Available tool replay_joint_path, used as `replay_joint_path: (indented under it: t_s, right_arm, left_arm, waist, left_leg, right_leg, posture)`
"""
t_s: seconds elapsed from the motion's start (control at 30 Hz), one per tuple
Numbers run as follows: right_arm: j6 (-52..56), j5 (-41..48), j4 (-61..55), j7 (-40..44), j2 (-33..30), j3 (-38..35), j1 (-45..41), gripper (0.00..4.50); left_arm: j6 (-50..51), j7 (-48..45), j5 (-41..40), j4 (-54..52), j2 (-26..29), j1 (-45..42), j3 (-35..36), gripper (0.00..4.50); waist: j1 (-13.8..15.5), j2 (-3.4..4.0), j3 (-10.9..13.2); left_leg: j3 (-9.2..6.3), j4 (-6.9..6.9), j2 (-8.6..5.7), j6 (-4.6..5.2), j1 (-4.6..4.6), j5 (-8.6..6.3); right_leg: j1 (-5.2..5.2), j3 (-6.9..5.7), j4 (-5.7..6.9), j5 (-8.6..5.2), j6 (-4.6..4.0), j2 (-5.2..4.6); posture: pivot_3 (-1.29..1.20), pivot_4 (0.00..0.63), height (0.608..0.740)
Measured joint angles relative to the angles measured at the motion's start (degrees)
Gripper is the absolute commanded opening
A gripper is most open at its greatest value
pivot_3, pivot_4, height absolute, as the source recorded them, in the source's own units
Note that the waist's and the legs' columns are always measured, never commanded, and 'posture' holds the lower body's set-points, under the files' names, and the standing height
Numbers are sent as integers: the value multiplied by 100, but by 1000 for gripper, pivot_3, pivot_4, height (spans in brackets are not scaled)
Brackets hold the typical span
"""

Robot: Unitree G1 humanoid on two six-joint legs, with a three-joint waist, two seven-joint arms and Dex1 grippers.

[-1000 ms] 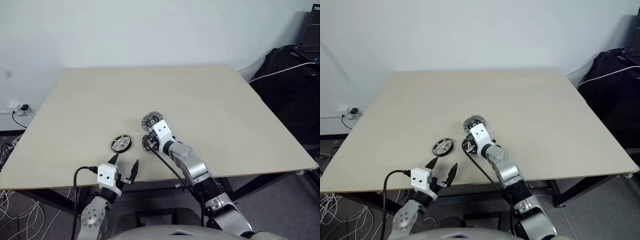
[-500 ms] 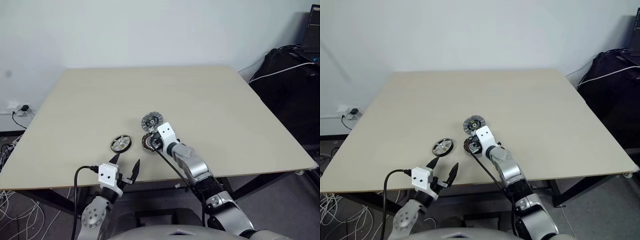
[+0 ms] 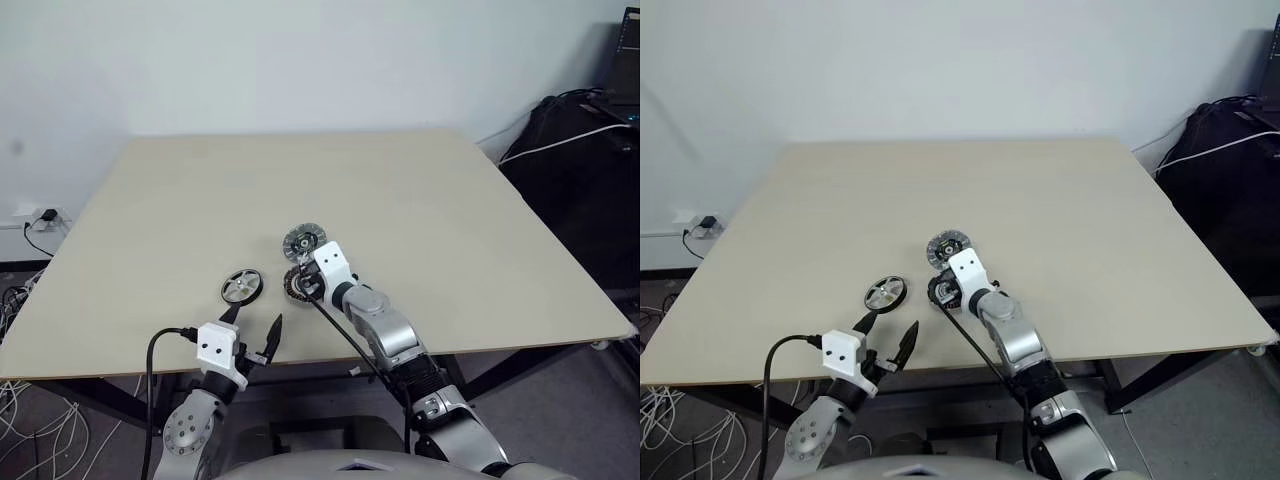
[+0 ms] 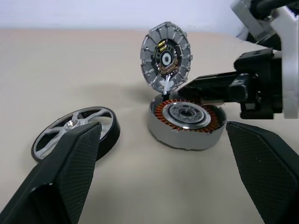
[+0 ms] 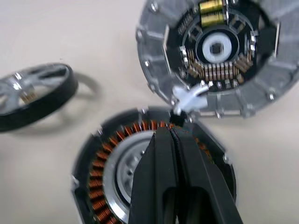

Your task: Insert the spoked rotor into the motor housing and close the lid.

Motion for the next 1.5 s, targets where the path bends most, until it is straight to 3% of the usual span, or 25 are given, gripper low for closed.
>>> replay_joint_path:
  t_s: [0.3, 0.53, 0.83, 1.3, 1.5]
  right_arm:
    - [-2, 44, -196, 191, -48, 43, 176, 48]
    - [257, 599, -1813, 1018, -445, 237, 1051, 48]
    - [821, 1104, -3219, 1264, -790, 300, 1656, 48]
    - [979, 1322, -3428, 1111, -853, 357, 1764, 48]
    - [978, 1344, -3428, 1077, -852, 366, 1763, 48]
  left_arm:
    - [822, 640, -115, -455, -351, 26, 207, 4500]
    - [1711, 649, -1722, -649, -821, 208, 782, 4500]
    - [2439, 214, -3594, -529, -1132, -109, 1310, 4500]
    - [3467, 348, -5249, 400, -1042, -930, 1927, 4500]
    - [3694, 355, -5582, 632, -1025, -1165, 1943, 4500]
  waist:
    - [1, -3, 2]
    - [14, -18, 11]
    - [61, -70, 38]
    - [79, -91, 31]
    - [79, -92, 31]
  left_leg:
    - [-4, 0, -1, 2, -2, -1]
    - [-14, 1, 10, 5, -9, -3]
    - [-17, 2, 0, 4, 12, -2]
    - [-24, 2, -24, -11, 2, 7]
    - [-24, 2, -28, -21, 2, 12]
  right_leg:
    - [1, 0, -3, 0, 2, 0]
    - [-1, -1, -8, -2, 3, -1]
    - [-3, -2, -10, -3, 3, 0]
    - [16, -2, -11, -2, 0, 4]
    - [18, -2, -11, -3, 0, 4]
  posture:
    - [0, 0, 740]
    - [0, 0, 740]
    - [0, 0, 740]
    - [0, 0, 740]
    - [0, 0, 740]
